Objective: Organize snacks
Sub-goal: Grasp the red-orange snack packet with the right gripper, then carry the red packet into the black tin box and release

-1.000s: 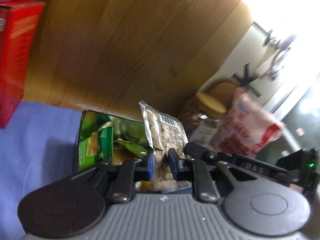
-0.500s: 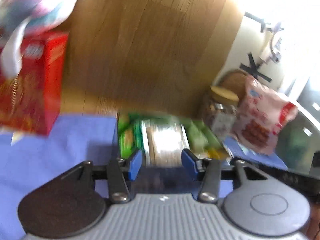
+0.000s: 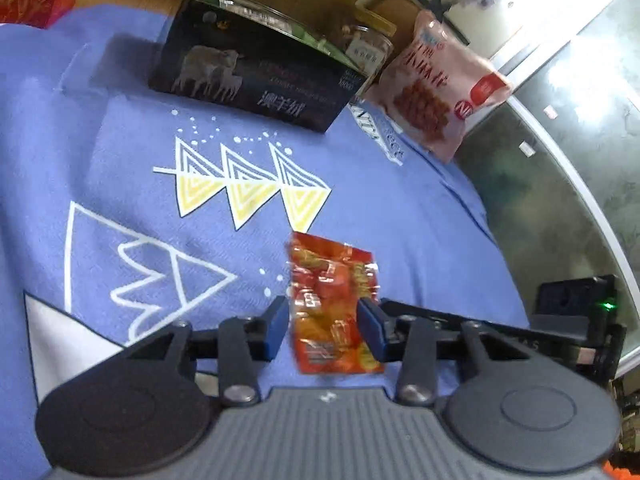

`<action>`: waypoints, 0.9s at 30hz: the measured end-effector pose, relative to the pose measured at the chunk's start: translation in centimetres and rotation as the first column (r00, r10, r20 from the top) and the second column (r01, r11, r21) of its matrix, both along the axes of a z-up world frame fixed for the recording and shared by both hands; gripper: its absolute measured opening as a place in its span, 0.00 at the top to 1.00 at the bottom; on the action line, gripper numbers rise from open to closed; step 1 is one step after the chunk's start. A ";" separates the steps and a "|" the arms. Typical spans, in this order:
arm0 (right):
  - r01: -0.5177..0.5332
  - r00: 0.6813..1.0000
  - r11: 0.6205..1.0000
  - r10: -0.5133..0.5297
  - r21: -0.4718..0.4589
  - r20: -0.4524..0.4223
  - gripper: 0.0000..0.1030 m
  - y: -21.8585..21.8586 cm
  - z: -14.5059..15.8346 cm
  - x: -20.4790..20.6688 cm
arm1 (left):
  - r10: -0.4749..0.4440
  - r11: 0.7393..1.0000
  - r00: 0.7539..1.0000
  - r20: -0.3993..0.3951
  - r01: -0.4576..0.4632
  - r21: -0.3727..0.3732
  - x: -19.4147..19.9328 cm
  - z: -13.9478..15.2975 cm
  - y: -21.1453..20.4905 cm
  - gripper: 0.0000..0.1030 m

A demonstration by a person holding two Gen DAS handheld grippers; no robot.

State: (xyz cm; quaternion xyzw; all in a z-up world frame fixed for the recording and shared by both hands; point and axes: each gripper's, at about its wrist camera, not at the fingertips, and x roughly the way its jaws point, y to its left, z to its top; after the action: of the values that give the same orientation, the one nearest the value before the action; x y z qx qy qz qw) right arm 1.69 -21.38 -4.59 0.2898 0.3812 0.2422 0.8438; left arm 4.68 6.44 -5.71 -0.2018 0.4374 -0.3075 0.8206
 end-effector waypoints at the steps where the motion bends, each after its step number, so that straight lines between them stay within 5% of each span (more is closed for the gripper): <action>1: 0.002 1.000 1.000 -0.002 0.022 -0.001 0.77 0.4 -0.3 0.3 | 0.010 1.000 1.000 -0.005 -0.010 -0.003 -0.1 0.0 0.2 0.66; 11: -0.012 1.000 0.998 0.010 0.067 0.021 0.77 1.3 -0.2 1.2 | 0.083 0.988 0.991 -0.103 -0.096 -0.124 0.7 -1.3 1.9 0.80; 19: -0.002 0.997 0.991 -0.008 0.134 0.072 0.83 0.8 1.7 3.5 | 0.088 0.978 0.996 -0.001 -0.087 -0.188 2.5 3.0 2.1 0.89; 27: 0.065 0.965 0.993 -0.088 0.100 0.249 0.83 0.0 7.4 11.9 | 0.105 0.971 0.988 0.116 -0.076 -0.226 12.8 8.5 0.7 0.88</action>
State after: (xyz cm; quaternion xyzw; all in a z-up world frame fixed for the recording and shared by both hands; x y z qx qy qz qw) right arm 13.54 -21.43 2.86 0.3093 0.2477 0.2614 0.8801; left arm 17.51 7.11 2.80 -0.2916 0.3377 -0.3287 0.8324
